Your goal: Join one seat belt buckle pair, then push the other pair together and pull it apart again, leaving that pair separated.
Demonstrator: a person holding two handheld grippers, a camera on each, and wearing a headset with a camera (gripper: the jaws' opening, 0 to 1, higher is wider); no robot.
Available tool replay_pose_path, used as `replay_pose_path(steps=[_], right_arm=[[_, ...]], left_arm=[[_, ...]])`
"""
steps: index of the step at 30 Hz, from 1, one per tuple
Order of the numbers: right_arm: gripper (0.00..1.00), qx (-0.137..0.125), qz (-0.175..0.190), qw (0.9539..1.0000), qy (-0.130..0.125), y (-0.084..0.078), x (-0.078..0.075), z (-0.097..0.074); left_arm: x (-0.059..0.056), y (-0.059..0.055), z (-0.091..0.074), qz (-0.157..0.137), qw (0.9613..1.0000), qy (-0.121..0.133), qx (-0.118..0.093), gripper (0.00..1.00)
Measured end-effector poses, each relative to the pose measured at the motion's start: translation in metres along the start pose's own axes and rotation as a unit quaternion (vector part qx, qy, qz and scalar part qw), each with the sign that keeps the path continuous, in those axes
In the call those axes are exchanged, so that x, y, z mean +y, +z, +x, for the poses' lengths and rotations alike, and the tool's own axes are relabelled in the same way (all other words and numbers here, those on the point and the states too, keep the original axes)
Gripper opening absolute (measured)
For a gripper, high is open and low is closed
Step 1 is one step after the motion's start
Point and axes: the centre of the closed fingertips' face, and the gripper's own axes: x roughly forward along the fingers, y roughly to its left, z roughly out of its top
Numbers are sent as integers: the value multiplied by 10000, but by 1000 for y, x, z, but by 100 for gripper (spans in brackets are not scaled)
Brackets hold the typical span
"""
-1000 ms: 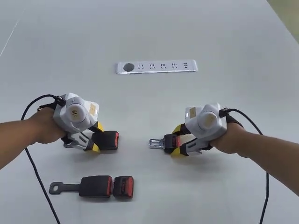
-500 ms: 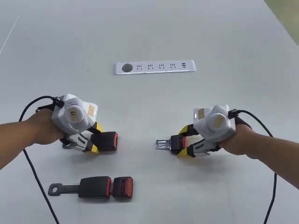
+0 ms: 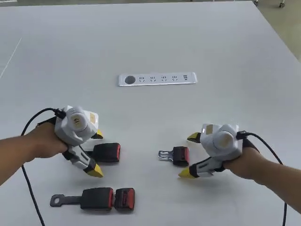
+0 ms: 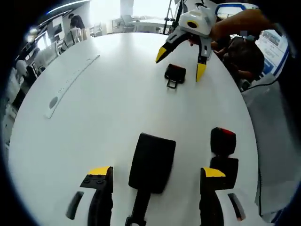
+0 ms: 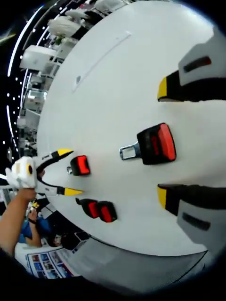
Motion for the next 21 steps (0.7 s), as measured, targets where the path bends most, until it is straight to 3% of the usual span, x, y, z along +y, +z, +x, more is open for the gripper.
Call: replay_pose_path(steps=[3,6,8,9,10,13,15,17,18,19,21], right_arm=[[77,-173,206,9988,-415,3,-8,-7],[80,-507,569,9934,-860,12,-13,-19],[81,-693,787,9878,-1155,16,-16,-28],[81,-745,854,9857,-1246,17,-17,-31],[82,-803,959,9821,-1411,19,-18,-37],[84,-1039,1222,9723,-1701,24,-19,-51],[85,-1092,1277,9688,-1819,26,-18,-58],[85,-1206,1357,9635,-1969,28,-14,-68],[86,-1250,1402,9615,-2005,29,-12,-71],[86,-1272,1403,9601,-2057,30,-10,-74],[86,-1343,1449,9566,-2142,31,-3,-82]], left_arm=[[3,7,-12,-549,9971,245,-474,82],[2,7,-21,-979,9916,452,-713,88],[1,9,-30,-1325,9839,621,-1030,91],[0,11,-36,-1546,9776,722,-1235,92],[0,11,-39,-1624,9744,794,-1335,93],[-3,8,-57,-2040,9583,1117,-1662,94],[-4,8,-65,-2213,9488,1273,-1862,96],[-9,9,-78,-2484,9330,1425,-2179,97],[-12,9,-81,-2511,9303,1450,-2248,98],[-16,6,-84,-2463,9317,1483,-2218,98],[-23,2,-91,-2508,9258,1590,-2339,98]])
